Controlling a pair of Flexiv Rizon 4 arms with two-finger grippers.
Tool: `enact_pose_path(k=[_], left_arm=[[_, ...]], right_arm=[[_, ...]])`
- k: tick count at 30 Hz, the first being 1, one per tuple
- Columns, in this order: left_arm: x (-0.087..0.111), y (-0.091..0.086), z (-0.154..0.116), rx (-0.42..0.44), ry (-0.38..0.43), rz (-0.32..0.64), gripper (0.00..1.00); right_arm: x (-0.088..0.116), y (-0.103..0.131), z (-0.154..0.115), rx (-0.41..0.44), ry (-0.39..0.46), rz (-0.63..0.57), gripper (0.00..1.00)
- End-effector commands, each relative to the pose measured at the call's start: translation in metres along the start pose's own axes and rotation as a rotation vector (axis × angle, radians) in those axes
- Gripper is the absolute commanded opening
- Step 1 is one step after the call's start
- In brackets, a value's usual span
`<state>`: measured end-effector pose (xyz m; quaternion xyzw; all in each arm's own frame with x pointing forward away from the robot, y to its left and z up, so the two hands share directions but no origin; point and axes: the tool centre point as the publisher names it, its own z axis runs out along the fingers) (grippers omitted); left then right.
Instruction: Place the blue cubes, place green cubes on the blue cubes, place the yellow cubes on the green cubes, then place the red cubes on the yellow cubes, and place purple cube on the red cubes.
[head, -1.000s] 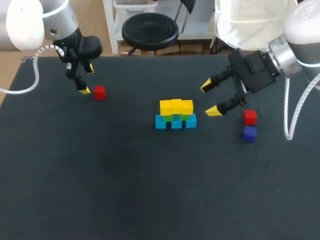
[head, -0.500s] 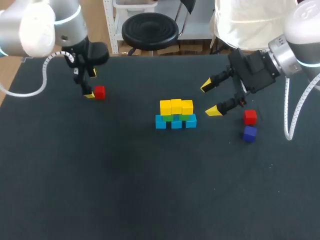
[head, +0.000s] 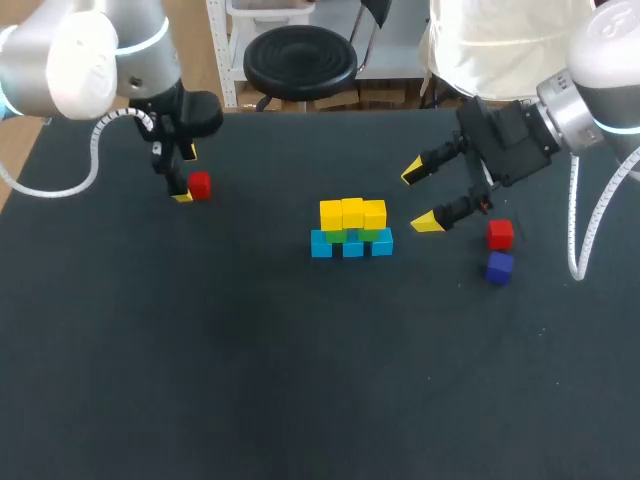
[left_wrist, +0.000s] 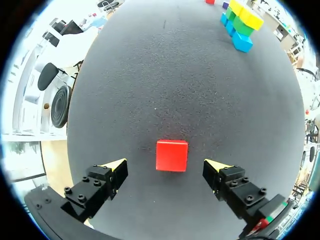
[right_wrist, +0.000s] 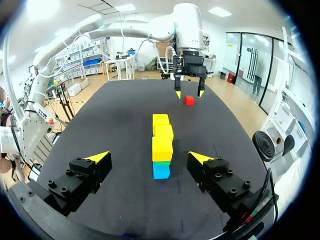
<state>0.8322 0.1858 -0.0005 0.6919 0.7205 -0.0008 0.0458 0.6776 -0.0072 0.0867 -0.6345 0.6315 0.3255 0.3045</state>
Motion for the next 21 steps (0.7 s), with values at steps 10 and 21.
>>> enact_pose_path(k=[10, 21], left_arm=[[-0.0043, 0.0065, 0.0067, 0.023, 0.026, -0.003, 1.00], [-0.0045, 0.0025, 0.0112, 0.035, 0.026, -0.012, 0.49]], right_arm=[[0.0002, 0.0006, -0.0003, 0.001, -0.002, -0.001, 1.00], [0.0002, 0.0006, -0.0003, 0.001, -0.002, -0.001, 1.00]])
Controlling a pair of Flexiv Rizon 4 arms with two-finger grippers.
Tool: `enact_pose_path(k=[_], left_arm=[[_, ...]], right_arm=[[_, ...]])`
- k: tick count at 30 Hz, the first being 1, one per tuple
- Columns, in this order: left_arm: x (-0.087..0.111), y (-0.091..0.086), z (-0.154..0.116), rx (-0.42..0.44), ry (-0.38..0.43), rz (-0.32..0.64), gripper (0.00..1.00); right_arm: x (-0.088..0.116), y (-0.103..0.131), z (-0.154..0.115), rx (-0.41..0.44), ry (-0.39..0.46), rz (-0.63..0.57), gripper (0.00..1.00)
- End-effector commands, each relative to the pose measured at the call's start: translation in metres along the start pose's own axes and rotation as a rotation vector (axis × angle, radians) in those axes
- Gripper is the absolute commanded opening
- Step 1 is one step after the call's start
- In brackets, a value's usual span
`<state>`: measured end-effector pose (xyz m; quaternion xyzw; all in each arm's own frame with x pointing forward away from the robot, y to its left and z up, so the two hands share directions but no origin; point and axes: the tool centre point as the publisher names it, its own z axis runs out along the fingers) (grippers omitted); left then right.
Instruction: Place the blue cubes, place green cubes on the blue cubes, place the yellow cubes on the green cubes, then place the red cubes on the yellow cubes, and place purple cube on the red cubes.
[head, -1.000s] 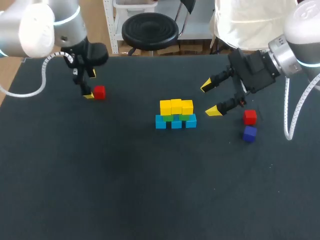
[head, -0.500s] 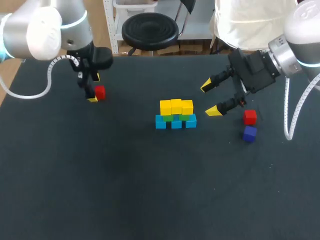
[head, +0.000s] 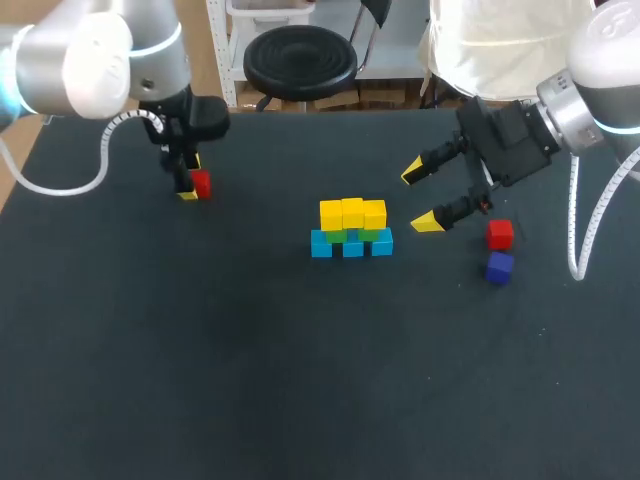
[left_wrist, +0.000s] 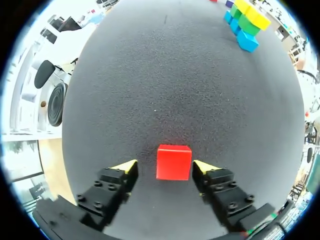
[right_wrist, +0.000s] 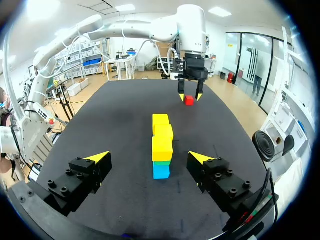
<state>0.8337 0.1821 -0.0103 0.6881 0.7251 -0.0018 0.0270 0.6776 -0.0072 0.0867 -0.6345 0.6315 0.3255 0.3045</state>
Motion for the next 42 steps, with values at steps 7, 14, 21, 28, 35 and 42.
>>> enact_pose_path(k=[7, 14, 21, 28, 35, 42], left_arm=[[0.000, -0.003, 0.001, 0.014, -0.008, 0.000, 0.45], [-0.002, -0.011, -0.008, 0.001, -0.019, -0.008, 0.00], [-0.013, -0.018, -0.034, -0.075, 0.003, -0.135, 0.00], [-0.033, -0.030, -0.063, -0.139, 0.006, -0.193, 0.00], [-0.054, -0.052, -0.081, -0.131, 0.005, -0.163, 0.00], [-0.062, -0.064, -0.088, -0.119, 0.022, -0.142, 0.00]], right_arm=[[0.000, 0.001, 0.000, 0.001, -0.002, -0.001, 1.00], [0.000, 0.001, 0.000, 0.001, -0.002, -0.001, 1.00], [0.000, 0.001, 0.000, 0.001, -0.002, -0.001, 1.00], [0.000, 0.001, 0.000, 0.001, -0.002, -0.001, 1.00], [0.000, 0.001, 0.000, 0.001, -0.002, -0.001, 1.00], [0.000, 0.001, 0.000, 0.001, -0.002, -0.001, 1.00]])
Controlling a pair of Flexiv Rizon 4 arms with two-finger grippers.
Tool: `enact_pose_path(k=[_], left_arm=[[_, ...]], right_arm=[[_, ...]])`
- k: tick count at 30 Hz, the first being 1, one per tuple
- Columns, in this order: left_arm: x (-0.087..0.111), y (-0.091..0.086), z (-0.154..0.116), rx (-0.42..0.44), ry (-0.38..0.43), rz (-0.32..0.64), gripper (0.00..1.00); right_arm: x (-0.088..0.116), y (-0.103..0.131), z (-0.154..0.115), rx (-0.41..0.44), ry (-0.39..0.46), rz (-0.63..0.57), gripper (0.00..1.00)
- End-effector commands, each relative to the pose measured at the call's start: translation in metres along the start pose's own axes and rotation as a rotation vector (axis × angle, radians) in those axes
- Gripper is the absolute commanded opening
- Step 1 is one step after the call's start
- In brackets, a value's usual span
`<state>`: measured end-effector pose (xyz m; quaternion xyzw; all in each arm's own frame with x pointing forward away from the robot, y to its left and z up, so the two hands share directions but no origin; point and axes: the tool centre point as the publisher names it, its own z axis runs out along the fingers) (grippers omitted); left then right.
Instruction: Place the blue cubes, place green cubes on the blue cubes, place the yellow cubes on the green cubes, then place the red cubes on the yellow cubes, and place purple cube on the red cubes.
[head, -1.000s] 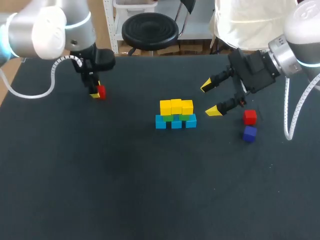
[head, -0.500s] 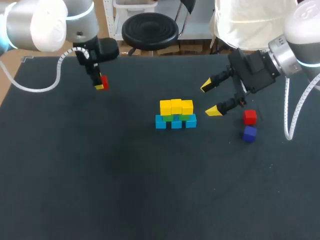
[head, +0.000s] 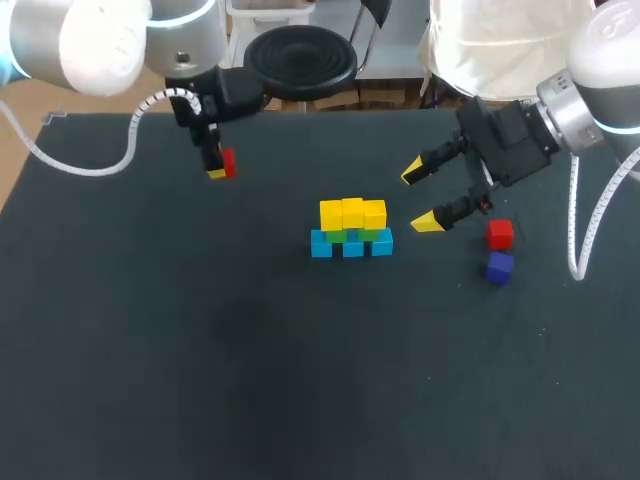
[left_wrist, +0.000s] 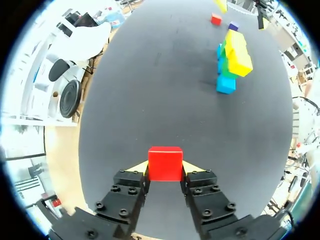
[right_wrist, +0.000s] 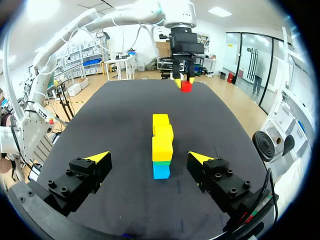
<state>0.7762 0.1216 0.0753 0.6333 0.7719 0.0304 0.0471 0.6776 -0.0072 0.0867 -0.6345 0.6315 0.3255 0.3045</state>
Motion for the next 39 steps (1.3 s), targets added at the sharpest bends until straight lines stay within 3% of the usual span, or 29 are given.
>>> enact_pose_path(k=[1, 26, 28, 30, 34, 39], left_arm=[[0.000, -0.006, -0.003, -0.041, 0.002, 0.000, 0.00], [0.000, -0.006, -0.003, -0.041, 0.002, 0.000, 0.00], [-0.006, -0.019, -0.010, -0.032, 0.007, -0.018, 0.00], [-0.011, -0.031, -0.021, -0.018, -0.051, -0.042, 0.00], [-0.021, -0.054, -0.033, -0.016, -0.027, -0.063, 0.00], [-0.033, -0.074, -0.042, 0.066, 0.032, -0.113, 0.00]], right_arm=[[0.000, 0.001, 0.000, 0.001, -0.002, -0.001, 1.00], [0.000, 0.001, 0.000, 0.001, -0.002, -0.001, 1.00], [0.000, 0.001, 0.000, 0.001, -0.002, -0.001, 1.00], [0.000, 0.001, 0.000, 0.001, -0.002, -0.001, 1.00], [0.000, 0.001, 0.000, 0.001, -0.002, -0.001, 1.00], [0.000, 0.001, 0.000, 0.001, -0.002, -0.001, 1.00]])
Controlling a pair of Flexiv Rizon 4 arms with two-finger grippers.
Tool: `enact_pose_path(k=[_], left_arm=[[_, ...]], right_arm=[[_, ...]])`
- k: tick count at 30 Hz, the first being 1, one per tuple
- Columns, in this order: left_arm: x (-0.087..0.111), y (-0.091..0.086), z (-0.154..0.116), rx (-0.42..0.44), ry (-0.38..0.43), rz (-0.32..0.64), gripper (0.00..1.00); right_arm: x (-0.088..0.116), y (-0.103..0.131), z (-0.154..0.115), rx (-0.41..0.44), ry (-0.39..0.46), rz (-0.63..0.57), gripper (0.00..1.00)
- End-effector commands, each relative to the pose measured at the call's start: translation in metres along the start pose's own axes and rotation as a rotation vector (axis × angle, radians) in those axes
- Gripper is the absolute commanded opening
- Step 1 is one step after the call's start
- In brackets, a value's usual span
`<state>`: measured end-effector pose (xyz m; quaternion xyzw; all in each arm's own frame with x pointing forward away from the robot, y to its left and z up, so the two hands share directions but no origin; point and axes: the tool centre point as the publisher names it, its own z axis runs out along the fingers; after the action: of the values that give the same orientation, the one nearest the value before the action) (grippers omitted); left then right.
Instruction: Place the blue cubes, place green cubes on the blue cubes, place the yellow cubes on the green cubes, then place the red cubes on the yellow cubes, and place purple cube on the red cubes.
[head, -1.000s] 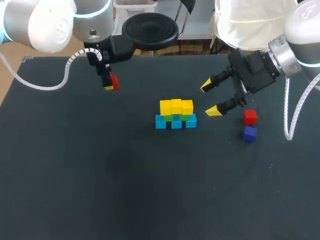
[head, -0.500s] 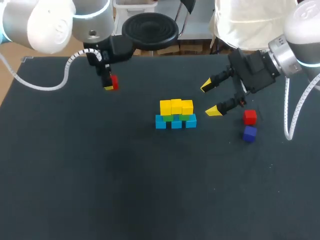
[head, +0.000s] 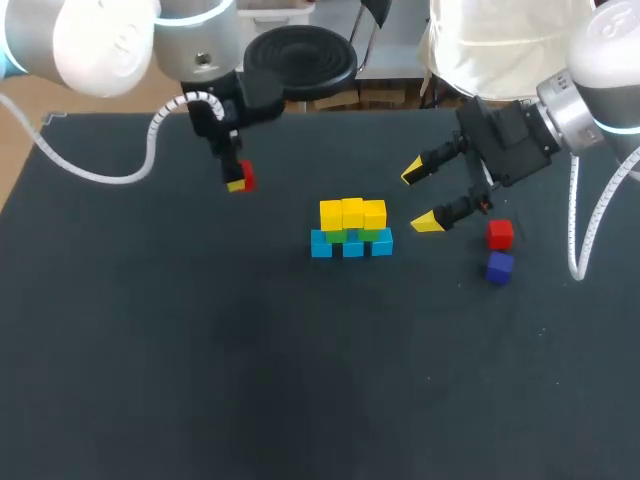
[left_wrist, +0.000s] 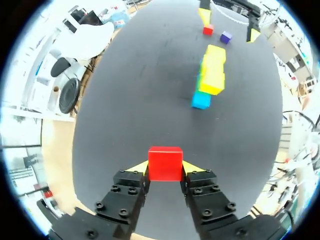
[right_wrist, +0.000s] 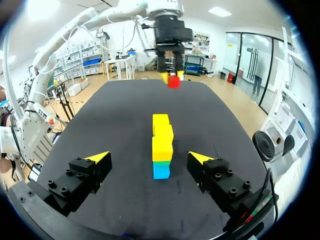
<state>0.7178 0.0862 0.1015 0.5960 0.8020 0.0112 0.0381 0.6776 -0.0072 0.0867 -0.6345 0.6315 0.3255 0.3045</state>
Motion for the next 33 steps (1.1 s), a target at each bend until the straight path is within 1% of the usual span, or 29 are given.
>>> enact_pose_path(k=[1, 2, 3, 5, 9, 15, 16, 18, 20, 33], left_arm=[[-0.009, -0.019, -0.010, 0.048, 0.042, -0.029, 0.00], [-0.011, -0.023, -0.010, 0.054, 0.061, -0.037, 0.00], [-0.013, -0.027, -0.010, 0.061, 0.045, -0.039, 0.00], [-0.017, -0.034, -0.011, 0.080, 0.048, -0.053, 0.00], [-0.023, -0.046, -0.015, 0.116, -0.009, -0.045, 0.00], [-0.035, -0.063, -0.015, 0.144, -0.034, 0.023, 0.00], [-0.038, -0.066, -0.012, 0.146, -0.027, 0.041, 0.00], [-0.042, -0.069, -0.006, 0.177, -0.033, 0.049, 0.00], [-0.045, -0.074, -0.001, 0.149, -0.022, 0.058, 0.00], [-0.045, -0.074, -0.001, 0.149, -0.022, 0.058, 0.00]], right_arm=[[0.000, 0.001, 0.000, 0.001, -0.002, -0.001, 1.00], [0.000, 0.001, 0.000, 0.001, -0.002, -0.001, 1.00], [0.000, 0.001, 0.000, 0.001, -0.002, -0.001, 1.00], [0.000, 0.001, 0.000, 0.001, -0.002, -0.001, 1.00], [0.000, 0.001, 0.000, 0.001, -0.002, -0.001, 1.00], [0.000, 0.001, 0.000, 0.001, -0.002, -0.001, 1.00], [0.000, 0.001, 0.000, 0.001, -0.002, -0.001, 1.00], [0.000, 0.001, 0.000, 0.001, -0.002, -0.001, 1.00], [0.000, 0.001, 0.000, 0.001, -0.002, -0.001, 1.00], [0.000, 0.001, 0.000, 0.001, -0.002, -0.001, 1.00]])
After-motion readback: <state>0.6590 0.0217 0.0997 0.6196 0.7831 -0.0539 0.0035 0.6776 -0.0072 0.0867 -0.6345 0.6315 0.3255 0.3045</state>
